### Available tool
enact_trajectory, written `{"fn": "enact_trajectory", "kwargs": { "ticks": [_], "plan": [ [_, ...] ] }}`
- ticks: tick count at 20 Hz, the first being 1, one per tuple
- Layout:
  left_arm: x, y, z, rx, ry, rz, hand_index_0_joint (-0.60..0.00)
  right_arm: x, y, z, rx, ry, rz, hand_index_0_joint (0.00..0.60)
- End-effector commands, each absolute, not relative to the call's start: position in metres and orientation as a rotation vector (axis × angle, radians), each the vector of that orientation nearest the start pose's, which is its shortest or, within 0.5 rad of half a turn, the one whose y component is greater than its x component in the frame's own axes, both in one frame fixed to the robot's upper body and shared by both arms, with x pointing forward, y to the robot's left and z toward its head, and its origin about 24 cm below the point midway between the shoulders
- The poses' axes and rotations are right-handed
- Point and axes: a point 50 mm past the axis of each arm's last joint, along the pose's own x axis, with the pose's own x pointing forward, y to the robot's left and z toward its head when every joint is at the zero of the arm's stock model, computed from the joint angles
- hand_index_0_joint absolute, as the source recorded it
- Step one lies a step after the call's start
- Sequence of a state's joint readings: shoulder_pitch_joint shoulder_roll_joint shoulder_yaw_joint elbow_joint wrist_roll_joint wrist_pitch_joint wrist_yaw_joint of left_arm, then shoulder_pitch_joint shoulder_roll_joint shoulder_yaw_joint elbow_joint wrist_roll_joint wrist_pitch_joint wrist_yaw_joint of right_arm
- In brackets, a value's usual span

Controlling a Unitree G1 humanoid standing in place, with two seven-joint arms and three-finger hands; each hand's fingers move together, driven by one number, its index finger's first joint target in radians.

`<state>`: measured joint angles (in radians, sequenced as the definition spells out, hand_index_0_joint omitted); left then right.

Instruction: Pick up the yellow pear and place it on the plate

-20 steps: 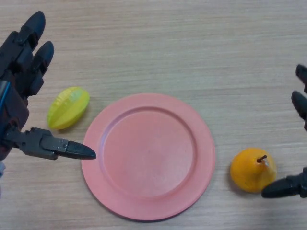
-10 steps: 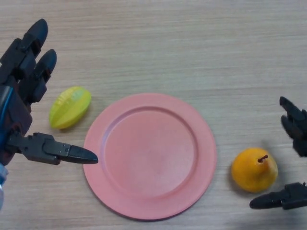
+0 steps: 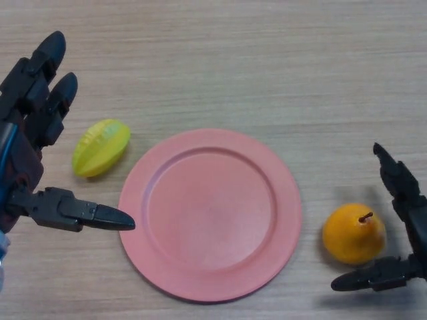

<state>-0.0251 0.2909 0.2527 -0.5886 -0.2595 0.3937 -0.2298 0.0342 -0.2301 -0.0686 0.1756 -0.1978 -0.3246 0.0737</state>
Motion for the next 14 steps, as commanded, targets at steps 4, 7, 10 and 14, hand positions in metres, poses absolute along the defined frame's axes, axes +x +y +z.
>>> {"fn": "enact_trajectory", "kwargs": {
  "ticks": [4, 7, 10, 14],
  "plan": [
    [0.223, 0.219, 0.197, 0.195, -0.453, -0.094, 0.000, 0.244, -0.202, 0.046, -0.439, -0.278, 0.073, 0.000],
    [0.223, 0.221, 0.198, 0.195, -0.462, -0.085, 0.000, 0.245, -0.203, 0.042, -0.506, -0.248, 0.067, 0.350],
    [0.223, 0.226, 0.198, 0.206, -0.482, -0.052, 0.000, 0.249, -0.212, 0.045, -0.628, -0.240, -0.007, 0.600],
    [0.224, 0.226, 0.200, 0.220, -0.492, -0.042, 0.000, 0.252, -0.216, 0.054, -0.686, -0.251, -0.013, 0.600]
  ]
}}
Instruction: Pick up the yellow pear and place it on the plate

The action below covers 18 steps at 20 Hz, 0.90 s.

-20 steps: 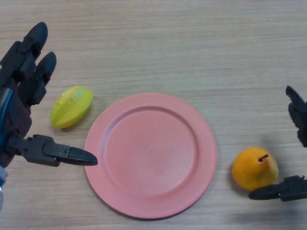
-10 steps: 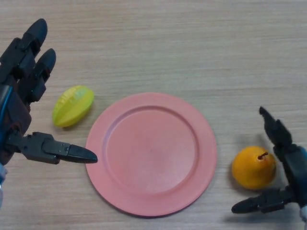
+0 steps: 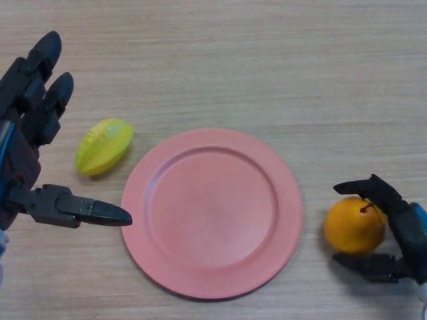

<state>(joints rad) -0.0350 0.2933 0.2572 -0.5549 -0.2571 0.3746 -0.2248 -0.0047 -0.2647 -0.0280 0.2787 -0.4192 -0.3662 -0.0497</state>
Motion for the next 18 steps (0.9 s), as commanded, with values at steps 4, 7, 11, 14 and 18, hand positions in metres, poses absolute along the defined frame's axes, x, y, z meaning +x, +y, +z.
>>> {"fn": "enact_trajectory", "kwargs": {
  "ticks": [4, 7, 11, 14, 18],
  "plan": [
    [0.223, 0.227, 0.200, 0.205, -0.494, -0.035, 0.000, 0.253, -0.205, 0.080, -0.565, -0.268, 0.034, 0.600],
    [0.220, 0.225, 0.201, 0.185, -0.496, -0.065, 0.000, 0.264, -0.190, 0.105, -0.565, -0.376, 0.061, 0.600],
    [0.217, 0.223, 0.202, 0.165, -0.496, -0.080, 0.000, 0.267, -0.154, 0.121, -0.378, -0.374, 0.159, 0.600],
    [0.216, 0.224, 0.205, 0.129, -0.490, -0.076, 0.000, 0.267, -0.127, 0.118, -0.297, -0.357, 0.214, 0.600],
    [0.213, 0.227, 0.207, 0.078, -0.477, -0.065, 0.000, 0.271, -0.086, 0.102, -0.273, -0.348, 0.270, 0.600]
  ]
}}
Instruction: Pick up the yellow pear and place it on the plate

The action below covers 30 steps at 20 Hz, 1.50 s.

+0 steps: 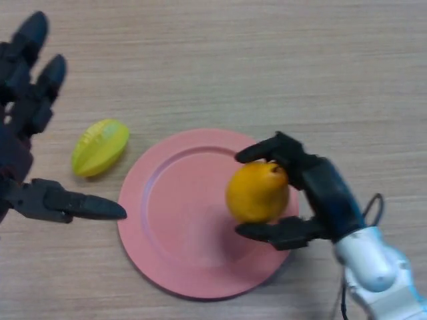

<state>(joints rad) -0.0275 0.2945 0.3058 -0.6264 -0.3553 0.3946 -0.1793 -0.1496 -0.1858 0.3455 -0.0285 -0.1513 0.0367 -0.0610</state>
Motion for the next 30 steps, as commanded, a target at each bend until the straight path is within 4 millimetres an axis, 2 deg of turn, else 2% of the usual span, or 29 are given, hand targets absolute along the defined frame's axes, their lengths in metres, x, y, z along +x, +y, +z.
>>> {"fn": "enact_trajectory", "kwargs": {
  "ticks": [1, 5, 7, 10, 12, 13, 14, 15, 16, 20, 24, 27, 30],
  "plan": [
    [0.211, 0.228, 0.206, 0.078, -0.462, -0.065, 0.000, 0.270, -0.077, 0.095, -0.258, -0.325, 0.289, 0.600],
    [0.206, 0.228, 0.201, 0.109, -0.451, -0.061, 0.000, 0.271, -0.056, 0.071, -0.244, -0.273, 0.345, 0.600],
    [0.204, 0.231, 0.203, 0.101, -0.436, -0.060, 0.000, 0.274, -0.054, 0.068, -0.263, -0.308, 0.338, 0.600],
    [0.202, 0.232, 0.202, 0.108, -0.420, -0.056, 0.000, 0.272, -0.060, 0.059, -0.255, -0.241, 0.308, 0.600],
    [0.202, 0.232, 0.202, 0.110, -0.417, -0.055, 0.000, 0.273, -0.061, 0.057, -0.283, -0.230, 0.304, 0.401],
    [0.202, 0.232, 0.201, 0.112, -0.417, -0.055, 0.000, 0.274, -0.061, 0.056, -0.316, -0.228, 0.299, 0.251],
    [0.203, 0.232, 0.201, 0.113, -0.416, -0.055, 0.000, 0.275, -0.062, 0.056, -0.340, -0.228, 0.294, 0.152],
    [0.203, 0.231, 0.200, 0.114, -0.415, -0.057, 0.000, 0.277, -0.063, 0.058, -0.372, -0.232, 0.283, 0.020],
    [0.203, 0.230, 0.200, 0.111, -0.414, -0.060, 0.000, 0.277, -0.064, 0.061, -0.371, -0.237, 0.280, 0.000],
    [0.205, 0.229, 0.199, 0.106, -0.427, -0.063, 0.000, 0.278, -0.067, 0.077, -0.332, -0.281, 0.261, 0.000],
    [0.208, 0.225, 0.198, 0.113, -0.431, -0.073, 0.000, 0.276, -0.074, 0.105, -0.270, -0.348, 0.237, 0.000],
    [0.211, 0.223, 0.198, 0.108, -0.399, -0.098, 0.000, 0.270, -0.088, 0.132, -0.234, -0.413, 0.216, 0.000],
    [0.213, 0.220, 0.197, 0.101, -0.396, -0.105, 0.000, 0.259, -0.105, 0.150, -0.196, -0.431, 0.197, 0.000]
  ]
}}
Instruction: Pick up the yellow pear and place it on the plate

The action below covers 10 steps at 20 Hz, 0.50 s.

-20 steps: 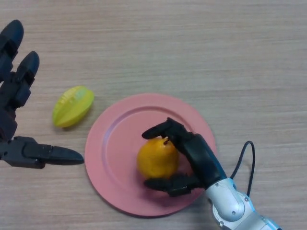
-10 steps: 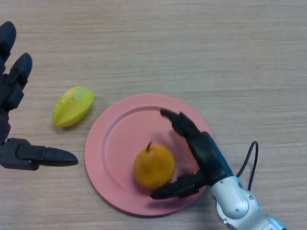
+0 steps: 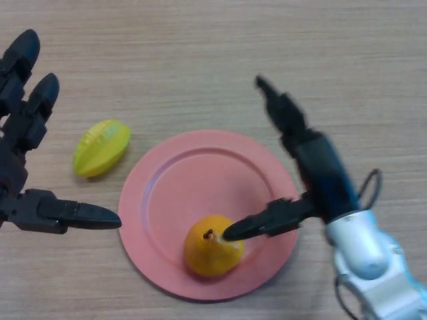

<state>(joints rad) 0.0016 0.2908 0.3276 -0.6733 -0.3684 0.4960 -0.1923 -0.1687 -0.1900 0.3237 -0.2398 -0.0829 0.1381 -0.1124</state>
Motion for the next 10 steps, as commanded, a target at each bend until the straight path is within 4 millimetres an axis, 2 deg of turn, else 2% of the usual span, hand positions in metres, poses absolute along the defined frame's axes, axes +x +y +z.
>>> {"fn": "enact_trajectory", "kwargs": {
  "ticks": [1, 7, 10],
  "plan": [
    [0.214, 0.220, 0.197, 0.097, -0.399, -0.110, 0.000, 0.252, -0.115, 0.157, -0.183, -0.407, 0.191, 0.000],
    [0.216, 0.224, 0.191, 0.127, -0.405, -0.098, 0.000, 0.220, -0.149, 0.178, -0.161, -0.401, 0.148, 0.000],
    [0.216, 0.223, 0.195, 0.150, -0.409, -0.103, 0.000, 0.211, -0.159, 0.180, -0.207, -0.378, 0.119, 0.000]
  ]
}}
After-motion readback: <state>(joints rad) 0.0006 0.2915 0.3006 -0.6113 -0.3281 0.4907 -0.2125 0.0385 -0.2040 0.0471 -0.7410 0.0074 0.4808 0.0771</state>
